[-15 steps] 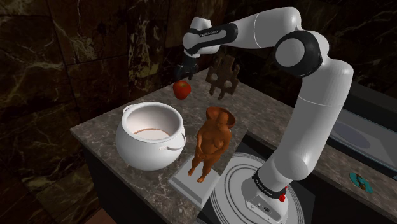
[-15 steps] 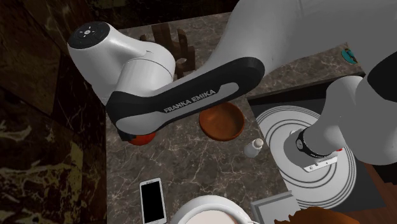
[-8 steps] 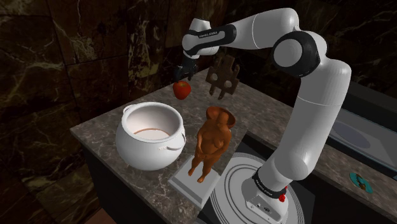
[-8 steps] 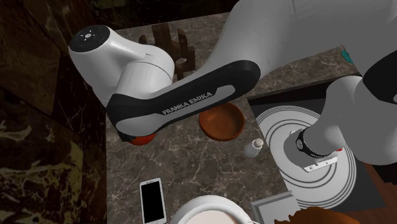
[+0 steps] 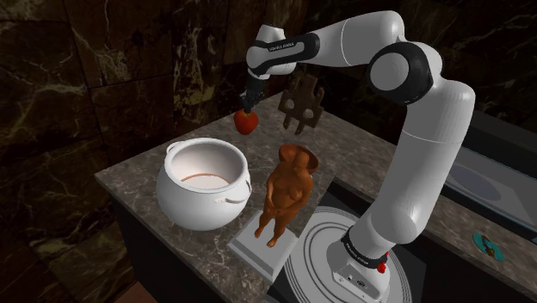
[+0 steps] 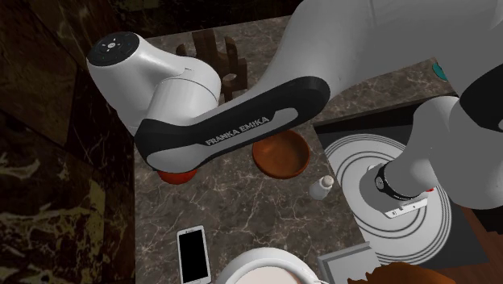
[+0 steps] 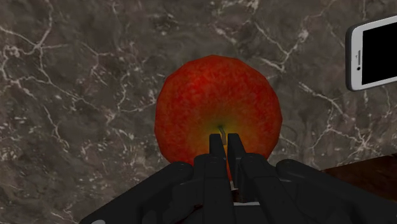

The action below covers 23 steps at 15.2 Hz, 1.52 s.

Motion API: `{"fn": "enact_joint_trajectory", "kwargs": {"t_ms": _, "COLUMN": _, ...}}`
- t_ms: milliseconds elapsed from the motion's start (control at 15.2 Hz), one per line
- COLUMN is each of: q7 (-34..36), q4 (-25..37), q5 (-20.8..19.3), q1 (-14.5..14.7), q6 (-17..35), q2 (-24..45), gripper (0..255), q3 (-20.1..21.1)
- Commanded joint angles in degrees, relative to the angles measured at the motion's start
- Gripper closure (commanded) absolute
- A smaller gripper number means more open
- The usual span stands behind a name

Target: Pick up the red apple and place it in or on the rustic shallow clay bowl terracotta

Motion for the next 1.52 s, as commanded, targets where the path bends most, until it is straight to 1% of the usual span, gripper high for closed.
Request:
{"fn": "enact_joint_trajectory", "kwargs": {"t_ms": 0, "q7": 0.00, "q4": 0.00, "q5": -0.01, "q1": -0.01, "q6": 0.00, "q2": 0.00, "gripper": 255, "q3": -0.01}}
{"fn": "enact_joint_trajectory", "kwargs": {"t_ms": 132, "q7": 0.00, "q4": 0.00, "q5": -0.01, "q1": -0.01, "q6": 0.01, "q2": 0.01, "gripper": 255, "q3": -0.01}}
{"fn": "enact_joint_trajectory", "kwargs": {"t_ms": 792, "q7": 0.39, "q4": 4.60, "q5": -0.42, "q1": 0.03, "q6": -6.88, "q2": -2.30, "gripper": 255, "q3": -0.15}}
{"fn": "enact_joint_trajectory", "kwargs": {"t_ms": 1452, "q7": 0.70, "q4": 10.71, "q5": -0.66, "q1": -0.01, "q6": -14.15, "q2": -3.46, "gripper": 255, "q3": -0.23}}
